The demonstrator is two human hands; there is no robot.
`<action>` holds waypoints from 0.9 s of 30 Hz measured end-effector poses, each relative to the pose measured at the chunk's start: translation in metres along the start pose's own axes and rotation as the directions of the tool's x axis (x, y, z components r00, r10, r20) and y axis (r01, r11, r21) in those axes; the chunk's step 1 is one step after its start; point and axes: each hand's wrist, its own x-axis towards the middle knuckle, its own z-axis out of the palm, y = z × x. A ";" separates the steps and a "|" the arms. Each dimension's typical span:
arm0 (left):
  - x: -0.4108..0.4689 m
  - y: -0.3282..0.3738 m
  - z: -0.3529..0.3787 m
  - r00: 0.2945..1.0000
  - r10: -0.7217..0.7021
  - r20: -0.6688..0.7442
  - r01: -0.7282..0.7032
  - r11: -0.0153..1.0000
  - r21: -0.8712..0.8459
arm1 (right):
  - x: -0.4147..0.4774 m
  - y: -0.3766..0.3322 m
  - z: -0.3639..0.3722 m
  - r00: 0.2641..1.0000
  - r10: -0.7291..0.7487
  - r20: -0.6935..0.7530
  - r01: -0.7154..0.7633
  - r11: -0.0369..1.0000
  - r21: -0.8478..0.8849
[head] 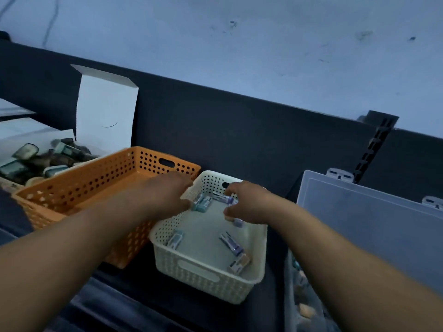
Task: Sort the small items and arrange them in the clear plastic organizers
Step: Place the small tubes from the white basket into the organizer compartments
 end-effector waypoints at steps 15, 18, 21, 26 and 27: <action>0.034 -0.023 0.032 0.991 0.136 -0.019 -0.137 0.987 -0.090 | 0.053 0.011 0.033 0.952 0.195 0.236 -0.163 0.975 -0.148; 0.034 -0.023 0.033 0.991 0.133 -0.020 -0.135 0.987 -0.093 | 0.054 0.010 0.031 0.939 0.165 0.302 -0.125 0.981 -0.147; 0.033 -0.024 0.033 0.991 0.132 -0.025 -0.133 0.986 -0.103 | 0.053 0.009 0.032 0.934 0.140 0.329 -0.110 0.988 -0.108; 0.032 -0.023 0.034 0.992 0.119 -0.042 -0.123 0.987 -0.106 | 0.052 0.011 0.037 0.962 0.106 0.251 -0.088 0.993 -0.082; 0.032 -0.023 0.034 0.992 0.120 -0.048 -0.124 0.987 -0.098 | 0.051 0.011 0.037 0.965 0.104 0.241 -0.091 0.994 -0.065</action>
